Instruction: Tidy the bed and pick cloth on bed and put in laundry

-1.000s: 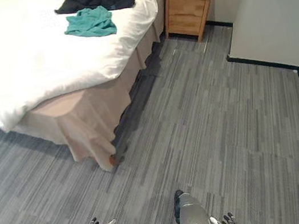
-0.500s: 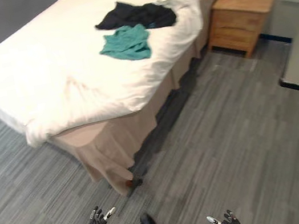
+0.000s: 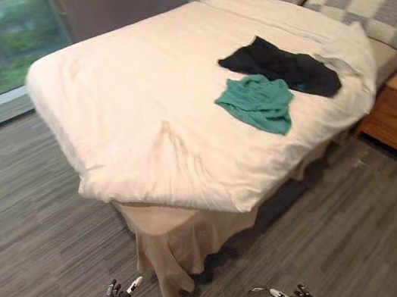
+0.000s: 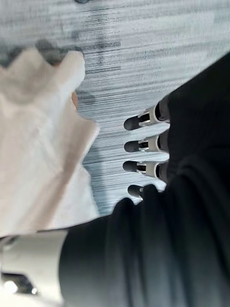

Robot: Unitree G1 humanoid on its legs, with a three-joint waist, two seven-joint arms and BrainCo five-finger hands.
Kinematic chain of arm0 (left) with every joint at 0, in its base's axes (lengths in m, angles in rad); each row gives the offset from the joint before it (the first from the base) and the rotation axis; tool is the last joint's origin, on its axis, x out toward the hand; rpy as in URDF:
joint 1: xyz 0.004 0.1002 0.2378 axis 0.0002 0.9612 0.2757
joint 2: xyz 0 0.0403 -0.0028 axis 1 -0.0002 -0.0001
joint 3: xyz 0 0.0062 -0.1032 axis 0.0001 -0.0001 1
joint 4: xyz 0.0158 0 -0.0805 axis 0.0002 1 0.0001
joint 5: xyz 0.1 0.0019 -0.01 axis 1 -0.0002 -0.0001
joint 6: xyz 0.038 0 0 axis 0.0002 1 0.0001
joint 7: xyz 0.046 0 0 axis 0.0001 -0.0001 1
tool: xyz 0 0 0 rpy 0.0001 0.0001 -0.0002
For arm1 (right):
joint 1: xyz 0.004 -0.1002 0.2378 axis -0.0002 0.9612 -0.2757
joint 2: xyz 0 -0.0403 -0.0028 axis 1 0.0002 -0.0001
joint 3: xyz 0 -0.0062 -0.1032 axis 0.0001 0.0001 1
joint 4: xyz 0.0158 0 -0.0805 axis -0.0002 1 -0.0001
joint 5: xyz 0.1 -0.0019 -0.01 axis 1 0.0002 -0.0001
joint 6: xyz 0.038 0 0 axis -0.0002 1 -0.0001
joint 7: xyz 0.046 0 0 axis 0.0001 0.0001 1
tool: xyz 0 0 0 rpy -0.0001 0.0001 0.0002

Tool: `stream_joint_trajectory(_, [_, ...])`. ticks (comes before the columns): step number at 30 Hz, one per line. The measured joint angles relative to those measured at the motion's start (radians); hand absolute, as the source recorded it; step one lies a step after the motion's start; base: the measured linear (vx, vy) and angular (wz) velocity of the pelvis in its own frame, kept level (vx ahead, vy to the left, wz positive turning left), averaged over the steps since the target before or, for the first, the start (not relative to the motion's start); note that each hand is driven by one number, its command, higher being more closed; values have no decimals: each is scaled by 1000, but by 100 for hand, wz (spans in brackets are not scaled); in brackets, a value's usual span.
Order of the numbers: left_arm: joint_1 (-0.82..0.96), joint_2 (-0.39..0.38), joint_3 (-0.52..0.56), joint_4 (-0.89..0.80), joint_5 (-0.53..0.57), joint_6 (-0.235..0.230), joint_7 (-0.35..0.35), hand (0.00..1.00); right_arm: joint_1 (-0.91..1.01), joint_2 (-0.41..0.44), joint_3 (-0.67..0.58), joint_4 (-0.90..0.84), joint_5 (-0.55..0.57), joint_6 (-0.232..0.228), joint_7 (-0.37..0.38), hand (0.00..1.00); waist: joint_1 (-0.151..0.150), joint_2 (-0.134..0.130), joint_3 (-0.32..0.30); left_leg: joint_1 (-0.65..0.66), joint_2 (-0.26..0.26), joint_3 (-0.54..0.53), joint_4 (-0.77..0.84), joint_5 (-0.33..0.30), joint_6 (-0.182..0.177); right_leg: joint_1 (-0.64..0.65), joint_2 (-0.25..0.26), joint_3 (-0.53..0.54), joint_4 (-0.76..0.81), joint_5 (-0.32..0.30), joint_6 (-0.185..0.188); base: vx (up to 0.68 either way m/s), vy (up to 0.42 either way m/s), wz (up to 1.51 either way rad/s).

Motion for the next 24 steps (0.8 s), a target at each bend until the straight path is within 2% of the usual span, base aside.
stream_joint_trajectory(1, [1, 13, 3, -1, 0, 0, 8, 0, 6, 6, 5, 0, 1, 0, 0, 0, 1, -39, -7, 9, -19, -24, -13, -9, -24, 3, -4, 38, -57, 65, 42, 250, -367, 95])
stream_joint_trajectory(2, [-5, -6, 8, 9, -2, 7, 19, 0, -8, -2, 5, 16, 6, 6, 0, 0, 9, -8, 5, 28, 6, -48, -30, -15, -53, 35, 16, 36, -58, 32, 38, 201, -339, 62])
stream_joint_trajectory(5, [26, -62, 13, 5, -81, 8, 47, 0, -33, -44, 2, 20, 29, 44, 1, 0, 22, 59, -2, 23, 76, -53, -36, 0, -79, 106, 89, -19, -176, 46, 22, 153, -275, 29])
stream_joint_trajectory(6, [29, -71, 26, 4, -132, 7, 63, 0, -38, -50, 0, 18, 45, 58, 2, 0, 23, 66, -6, 25, 90, -54, -40, 7, -84, 129, 107, -30, -212, 53, 11, 93, -163, 28])
stream_joint_trajectory(7, [31, -78, 66, -5, -249, -10, 107, 0, -45, -53, -3, 18, 61, 85, 3, 0, 30, 66, -8, 35, 103, -57, -49, 17, -90, 170, 131, -38, -270, 65, -6, 59, -107, 22])
stream_joint_trajectory(8, [32, -78, 89, -6, -282, -16, 124, 0, -48, -54, -6, 19, 64, 94, 3, 0, 32, 64, -6, 37, 105, -59, -49, 19, -90, 181, 136, -40, -287, 70, -11, 39, -92, 17])
stream_joint_trajectory(9, [30, -77, 140, -15, -351, -32, 163, 0, -56, -55, -9, 22, 74, 110, 4, 0, 35, 68, -9, 41, 108, -64, -48, 22, -88, 206, 144, -46, -325, 87, -13, -18, -45, 11])
stream_joint_trajectory(12, [28, -64, 358, -54, -550, -84, 370, 0, -62, -52, -16, 37, 80, 130, 23, 0, 37, 55, -19, 37, 102, -76, -60, 22, -88, 253, 159, -60, -438, 140, -20, -44, -12, 12])
stream_joint_trajectory(13, [28, -55, 449, -57, -659, -125, 435, 0, -58, -50, -38, 41, 80, 138, 30, 0, 39, 53, -22, 31, 96, -75, -68, 22, -88, 263, 159, -62, -476, 161, -22, -59, 36, 6])
stream_joint_trajectory(15, [35, -35, 589, -60, -795, -169, 484, 0, -48, -50, -66, 48, 80, 140, 40, 0, 50, 47, -28, 12, 83, -76, -73, 22, -88, 271, 151, -66, -533, 195, -20, -50, 50, 9])
stream_joint_trajectory(16, [48, -25, 648, -62, -842, -194, 482, 0, -28, -49, -82, 48, 80, 140, 43, 0, 58, 47, -28, 9, 77, -76, -79, 23, -86, 281, 146, -72, -562, 210, -20, -38, 39, 10])
stream_joint_trajectory(19, [91, -17, 781, -97, -884, -262, 446, 0, -1, -50, -106, 47, 98, 139, 55, 0, 60, 44, -42, 11, 67, -85, -83, 25, -83, 290, 135, -90, -564, 212, -18, -33, 28, 14])
stream_joint_trajectory(21, [102, -12, 835, -139, -890, -278, 408, 0, 9, -51, -114, 46, 123, 139, 67, 0, 64, 50, -55, 11, 68, -85, -90, 26, -82, 291, 134, -101, -564, 212, -18, -36, 2, 7])
stream_joint_trajectory(23, [97, -7, 840, -207, -883, -298, 339, 0, 19, -51, -119, 37, 133, 141, 81, 0, 65, 62, -67, 11, 70, -85, -97, 29, -81, 292, 133, -115, -564, 211, -18, -34, -9, 7])
stream_joint_trajectory(24, [88, -3, 823, -259, -838, -306, 298, 0, 20, -51, -118, 27, 150, 143, 85, 0, 65, 70, -75, 10, 73, -83, -99, 30, -82, 292, 134, -117, -564, 210, -18, -23, -7, 6])
